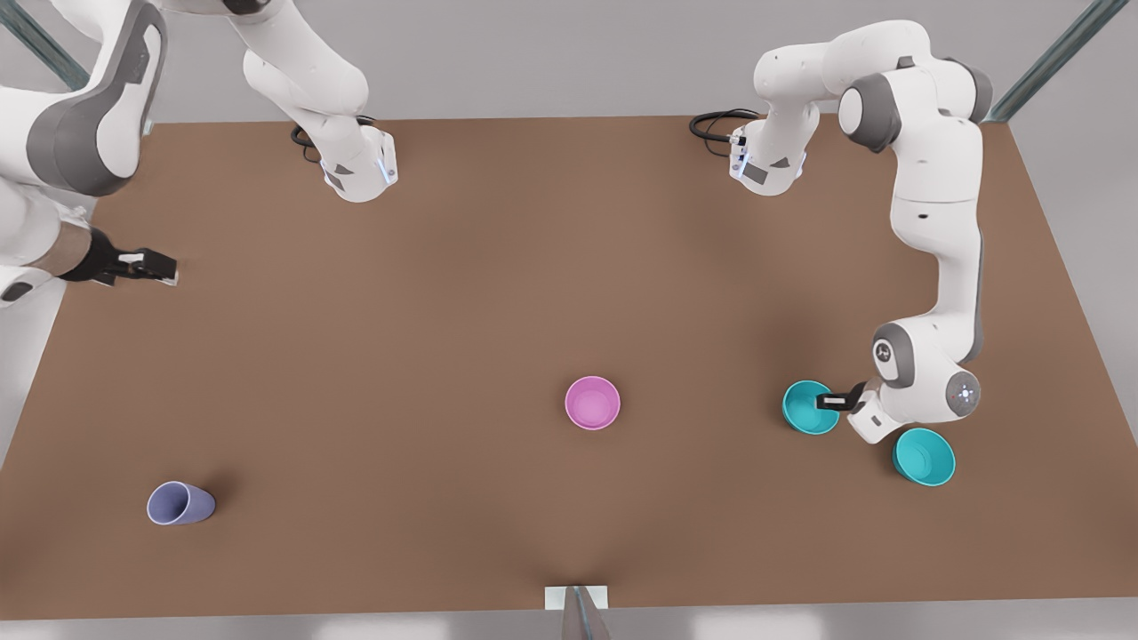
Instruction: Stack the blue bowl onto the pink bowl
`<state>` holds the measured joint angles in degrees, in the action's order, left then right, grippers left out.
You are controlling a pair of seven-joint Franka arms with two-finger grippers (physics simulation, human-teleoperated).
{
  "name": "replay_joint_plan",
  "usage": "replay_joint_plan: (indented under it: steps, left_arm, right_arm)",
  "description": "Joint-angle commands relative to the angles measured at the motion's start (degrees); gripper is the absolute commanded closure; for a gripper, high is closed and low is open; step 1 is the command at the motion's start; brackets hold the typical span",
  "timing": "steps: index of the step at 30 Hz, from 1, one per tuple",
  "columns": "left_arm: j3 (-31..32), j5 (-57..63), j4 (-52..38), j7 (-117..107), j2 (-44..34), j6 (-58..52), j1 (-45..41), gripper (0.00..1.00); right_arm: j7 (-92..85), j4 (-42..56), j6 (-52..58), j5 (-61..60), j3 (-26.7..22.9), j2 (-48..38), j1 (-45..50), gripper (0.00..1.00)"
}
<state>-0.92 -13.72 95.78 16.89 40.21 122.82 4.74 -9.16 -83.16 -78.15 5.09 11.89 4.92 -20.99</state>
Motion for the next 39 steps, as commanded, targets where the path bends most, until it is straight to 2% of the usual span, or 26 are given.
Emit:
replay_joint_plan:
  steps: [1, 3, 8, 11, 12, 16, 20, 24, 29, 39]
  left_arm:
    - [0.04, -0.96, -0.07, 6.58, 0.13, 0.22, 0.0, 0.61]
    - [0.04, -0.96, -0.07, 6.22, 0.13, 0.13, 0.0, 0.79]
    - [0.04, -0.87, -0.51, -0.71, -1.71, 0.13, -1.05, 0.79]
    - [0.48, -0.7, -0.42, -18.2, -6.28, -0.92, -8.52, 0.79]
    - [0.48, -0.52, -2.96, -26.81, -5.41, -1.36, -14.67, 0.79]
    - [0.57, -0.96, -9.12, -52.65, -2.33, -1.36, -28.64, 0.79]
    - [0.74, -1.31, -19.13, -69.78, 1.88, -8.04, -35.77, 0.79]
    - [1.89, -3.51, -24.33, -72.97, 6.37, -6.99, -35.77, 0.79]
    - [1.8, -3.6, -24.42, -72.09, 7.34, -3.91, -34.89, 0.79]
    - [1.71, -3.25, -23.54, -71.82, 7.16, -4.96, -34.98, 0.79]
  right_arm:
    - [-8.33, 0.98, 0.98, 0.09, 0.15, 0.0, 3.5, 0.0]
    - [-8.42, 2.83, 2.83, 1.5, 0.15, 0.7, 3.68, 0.0]
    - [-8.42, 3.53, 4.06, 3.78, 0.59, 1.58, 4.47, 0.0]
    - [-8.51, 4.15, 4.68, 3.43, 0.59, 1.58, 4.47, 0.0]
    - [-8.6, 4.06, 4.77, 3.43, 0.68, 1.58, 4.47, 0.0]
    - [-8.6, 4.06, 4.77, 3.17, 1.3, 1.75, 4.47, 0.0]
    - [-8.6, 4.06, 4.77, 3.08, 2.09, 2.81, 4.47, 0.0]
    - [-8.6, 4.06, 4.77, 2.99, 2.26, 3.6, 4.47, 0.0]
    - [-8.68, 4.06, 4.77, 3.08, 2.26, 3.78, 4.47, 0.0]
    - [-8.95, 4.06, 4.77, 3.08, 2.26, 4.22, 4.47, 0.0]
